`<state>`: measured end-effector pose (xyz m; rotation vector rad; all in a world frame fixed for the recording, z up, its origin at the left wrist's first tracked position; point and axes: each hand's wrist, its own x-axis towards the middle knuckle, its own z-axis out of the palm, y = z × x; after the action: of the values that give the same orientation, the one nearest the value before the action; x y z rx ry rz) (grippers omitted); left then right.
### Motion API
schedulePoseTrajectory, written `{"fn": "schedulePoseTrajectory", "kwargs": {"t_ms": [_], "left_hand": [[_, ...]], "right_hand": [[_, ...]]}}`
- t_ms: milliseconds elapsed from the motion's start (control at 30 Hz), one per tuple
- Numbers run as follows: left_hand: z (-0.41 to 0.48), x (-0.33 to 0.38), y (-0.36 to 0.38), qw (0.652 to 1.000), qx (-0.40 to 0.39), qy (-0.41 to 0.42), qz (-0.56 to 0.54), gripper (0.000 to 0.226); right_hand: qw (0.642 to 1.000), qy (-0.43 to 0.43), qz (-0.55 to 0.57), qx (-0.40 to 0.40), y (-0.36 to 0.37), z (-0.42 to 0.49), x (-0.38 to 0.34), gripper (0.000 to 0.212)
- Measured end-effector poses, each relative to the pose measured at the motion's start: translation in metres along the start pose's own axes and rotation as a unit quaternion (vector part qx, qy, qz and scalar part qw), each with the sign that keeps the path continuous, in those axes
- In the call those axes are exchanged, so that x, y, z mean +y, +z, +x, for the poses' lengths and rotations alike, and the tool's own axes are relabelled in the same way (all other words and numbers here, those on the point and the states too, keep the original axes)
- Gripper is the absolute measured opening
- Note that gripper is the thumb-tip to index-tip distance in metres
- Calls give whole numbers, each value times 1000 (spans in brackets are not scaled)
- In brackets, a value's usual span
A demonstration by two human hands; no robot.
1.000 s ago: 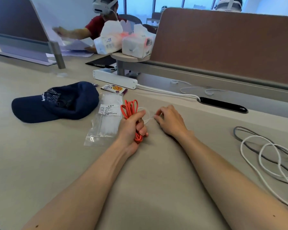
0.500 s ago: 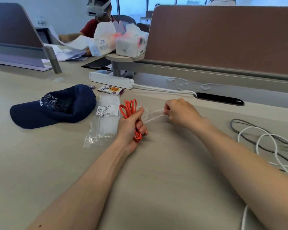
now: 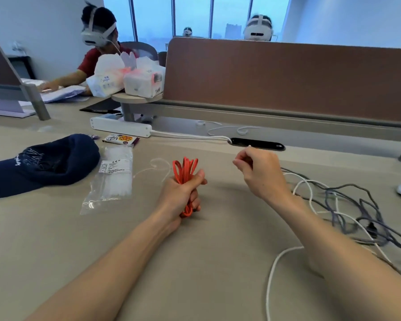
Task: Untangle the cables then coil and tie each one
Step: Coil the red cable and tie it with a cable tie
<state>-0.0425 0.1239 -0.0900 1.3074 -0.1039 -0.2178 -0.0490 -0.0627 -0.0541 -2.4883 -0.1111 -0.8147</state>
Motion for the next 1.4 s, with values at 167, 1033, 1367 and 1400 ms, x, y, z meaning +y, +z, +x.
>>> {"fn": "schedulePoseTrajectory", "kwargs": {"t_ms": [167, 1033, 1367, 1400], "left_hand": [[-9, -11, 52, 999, -11, -21, -28, 20], [-4, -38, 77, 992, -100, 35, -71, 8], [-5, -38, 76, 996, -79, 38, -31, 26], [-6, -36, 75, 995, -93, 37, -29, 27]], "right_hand": [[996, -70, 47, 0, -9, -43, 4, 2], [782, 174, 593, -81, -11, -81, 37, 20], [785, 207, 576, 95, -15, -72, 51, 19], [789, 208, 569, 102, -16, -71, 52, 19]]}}
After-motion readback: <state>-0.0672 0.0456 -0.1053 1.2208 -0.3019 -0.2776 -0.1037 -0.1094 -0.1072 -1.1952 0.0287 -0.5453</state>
